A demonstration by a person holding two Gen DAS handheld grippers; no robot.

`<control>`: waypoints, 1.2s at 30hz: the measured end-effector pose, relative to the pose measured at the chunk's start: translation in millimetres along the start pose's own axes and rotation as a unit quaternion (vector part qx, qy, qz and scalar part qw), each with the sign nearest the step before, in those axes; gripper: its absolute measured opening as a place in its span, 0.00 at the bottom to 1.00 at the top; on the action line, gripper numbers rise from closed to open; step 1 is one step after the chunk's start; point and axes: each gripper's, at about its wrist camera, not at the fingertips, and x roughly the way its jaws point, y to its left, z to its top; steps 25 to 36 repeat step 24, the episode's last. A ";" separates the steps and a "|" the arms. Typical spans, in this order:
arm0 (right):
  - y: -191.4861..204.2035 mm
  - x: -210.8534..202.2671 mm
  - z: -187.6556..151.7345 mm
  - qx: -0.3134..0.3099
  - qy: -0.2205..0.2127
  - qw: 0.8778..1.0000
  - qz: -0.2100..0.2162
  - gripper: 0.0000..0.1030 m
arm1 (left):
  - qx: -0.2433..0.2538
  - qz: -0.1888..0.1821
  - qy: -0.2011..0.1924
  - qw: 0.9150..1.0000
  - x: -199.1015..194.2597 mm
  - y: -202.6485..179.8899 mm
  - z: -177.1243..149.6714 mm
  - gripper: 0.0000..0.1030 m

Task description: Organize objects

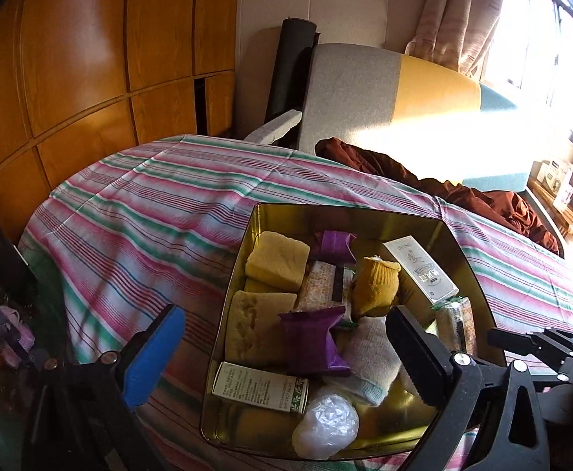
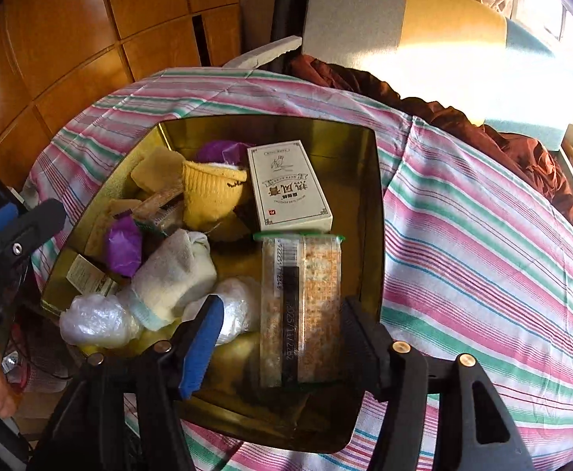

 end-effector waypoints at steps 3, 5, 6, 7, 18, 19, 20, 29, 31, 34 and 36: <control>4.3 -15.8 1.7 0.011 -0.028 0.999 -0.018 0.66 | -0.004 0.007 -0.004 1.000 -3.4 2.0 -2.3 1.00; 6.5 -24.1 2.3 0.020 -0.041 0.999 -0.021 0.68 | -0.001 0.020 -0.010 1.000 -6.0 2.9 -5.6 1.00; 7.4 -27.8 1.9 0.025 -0.047 0.998 -0.024 0.69 | -0.002 0.020 -0.011 1.000 -6.9 4.6 -7.1 1.00; 8.1 -30.7 1.3 0.028 -0.053 0.998 -0.029 0.70 | -0.003 0.018 -0.010 1.000 -7.8 6.4 -8.9 1.00; 10.6 -47.0 -11.2 0.050 -0.096 0.992 -0.063 0.70 | -0.012 0.007 -0.004 1.000 -23.1 10.4 -33.0 0.99; 11.1 -46.7 -12.0 0.050 -0.096 0.992 -0.062 0.70 | -0.014 0.007 -0.005 1.000 -23.5 10.4 -33.2 0.99; 11.7 -46.5 -12.7 0.049 -0.097 0.992 -0.062 0.70 | -0.016 0.007 -0.005 1.000 -23.6 10.4 -32.9 0.98; 13.0 -46.0 -14.8 0.046 -0.101 0.992 -0.060 0.70 | -0.016 0.011 -0.004 1.000 -24.6 9.7 -32.7 0.97; 13.0 -46.0 -14.8 0.046 -0.101 0.992 -0.060 0.70 | -0.016 0.011 -0.004 1.000 -24.6 9.7 -32.7 0.97; 13.0 -46.0 -14.8 0.046 -0.101 0.992 -0.060 0.70 | -0.016 0.011 -0.004 1.000 -24.6 9.7 -32.7 0.97; 13.0 -46.0 -14.8 0.046 -0.101 0.992 -0.060 0.70 | -0.016 0.011 -0.004 1.000 -24.6 9.7 -32.7 0.97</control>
